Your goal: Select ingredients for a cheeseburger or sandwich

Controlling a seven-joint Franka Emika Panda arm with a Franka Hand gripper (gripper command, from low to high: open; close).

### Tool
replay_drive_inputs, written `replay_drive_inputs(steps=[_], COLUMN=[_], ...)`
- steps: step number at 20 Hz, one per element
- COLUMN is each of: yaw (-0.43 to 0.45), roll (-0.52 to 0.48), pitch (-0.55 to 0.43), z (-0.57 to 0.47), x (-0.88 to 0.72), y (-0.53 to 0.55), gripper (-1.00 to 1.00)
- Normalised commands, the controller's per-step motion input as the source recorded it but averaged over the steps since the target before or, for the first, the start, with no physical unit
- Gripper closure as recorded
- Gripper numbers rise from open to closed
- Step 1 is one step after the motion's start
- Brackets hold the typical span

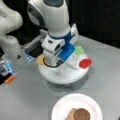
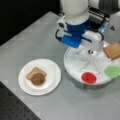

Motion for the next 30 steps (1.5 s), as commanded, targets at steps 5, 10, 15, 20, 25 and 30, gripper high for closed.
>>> replay_drive_inputs(steps=[5,10,15,20,25,30], yaw=[-0.148,-0.118,-0.050,0.102,0.241,0.286], roll=[-0.181,-0.171,-0.181,-0.168,-0.184,-0.171], pitch=[-0.239,-0.245,-0.261,-0.268,-0.268,-0.242], z=[-0.20,-0.17,-0.20,-0.21,-0.19,-0.16], x=[-0.31,-0.34,-0.33,-0.31,-0.29,-0.32], y=[0.21,0.24,0.18,0.02,-0.08,-0.05], gripper=[-1.00,-1.00,-1.00,-1.00,-1.00,-1.00])
